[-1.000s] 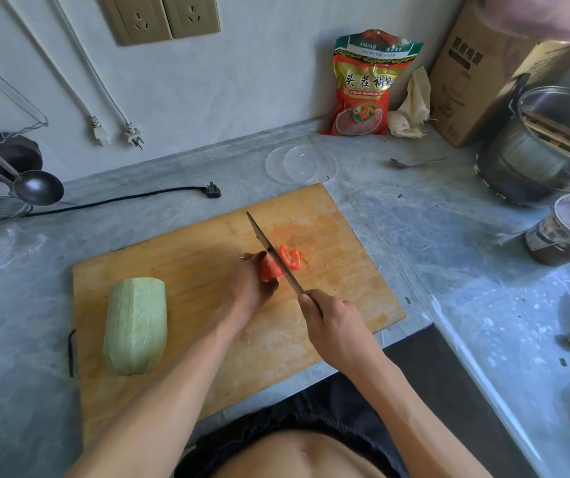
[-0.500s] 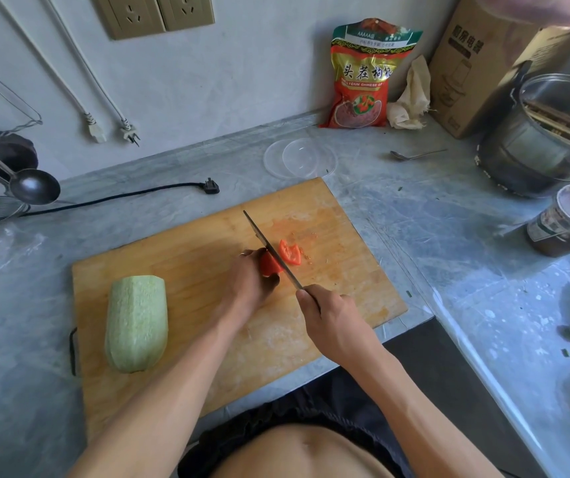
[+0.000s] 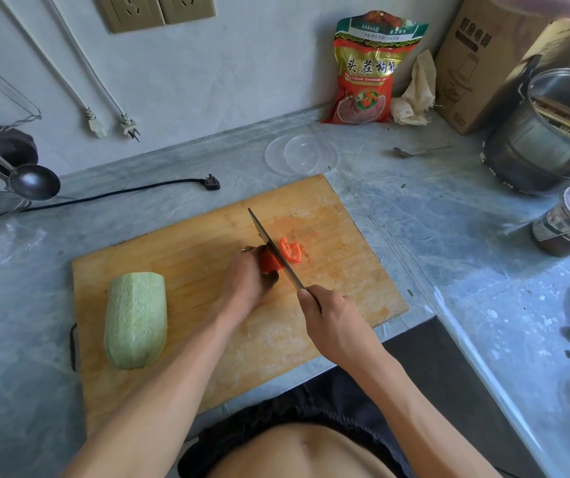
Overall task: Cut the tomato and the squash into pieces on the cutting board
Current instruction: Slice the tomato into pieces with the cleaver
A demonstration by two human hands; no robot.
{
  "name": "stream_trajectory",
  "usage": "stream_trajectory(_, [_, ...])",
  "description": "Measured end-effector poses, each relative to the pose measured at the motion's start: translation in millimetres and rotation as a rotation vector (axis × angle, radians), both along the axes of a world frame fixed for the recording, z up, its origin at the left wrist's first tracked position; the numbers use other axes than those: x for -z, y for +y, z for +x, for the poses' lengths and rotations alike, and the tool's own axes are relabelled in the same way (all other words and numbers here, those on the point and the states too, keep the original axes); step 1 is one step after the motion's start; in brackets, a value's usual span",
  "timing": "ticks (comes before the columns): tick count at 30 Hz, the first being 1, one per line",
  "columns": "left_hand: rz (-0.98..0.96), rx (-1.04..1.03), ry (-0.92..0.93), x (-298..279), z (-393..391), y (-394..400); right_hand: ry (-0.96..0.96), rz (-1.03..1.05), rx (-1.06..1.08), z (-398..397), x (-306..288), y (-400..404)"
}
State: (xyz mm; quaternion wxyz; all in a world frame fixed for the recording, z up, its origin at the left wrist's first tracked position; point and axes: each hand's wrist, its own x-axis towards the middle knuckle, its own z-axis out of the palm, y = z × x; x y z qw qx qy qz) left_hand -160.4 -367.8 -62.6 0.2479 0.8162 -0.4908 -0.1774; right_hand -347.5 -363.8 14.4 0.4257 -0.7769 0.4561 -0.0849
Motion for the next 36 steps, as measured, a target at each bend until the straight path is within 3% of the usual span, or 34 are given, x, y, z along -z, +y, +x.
stream_trajectory(26, [-0.046,0.019,0.011,5,4,-1,0.010,0.086,0.029,5,7,-11])
stream_trajectory(36, [-0.101,0.016,0.110,-2,1,3,0.046,-0.043,0.027,28,25,-12])
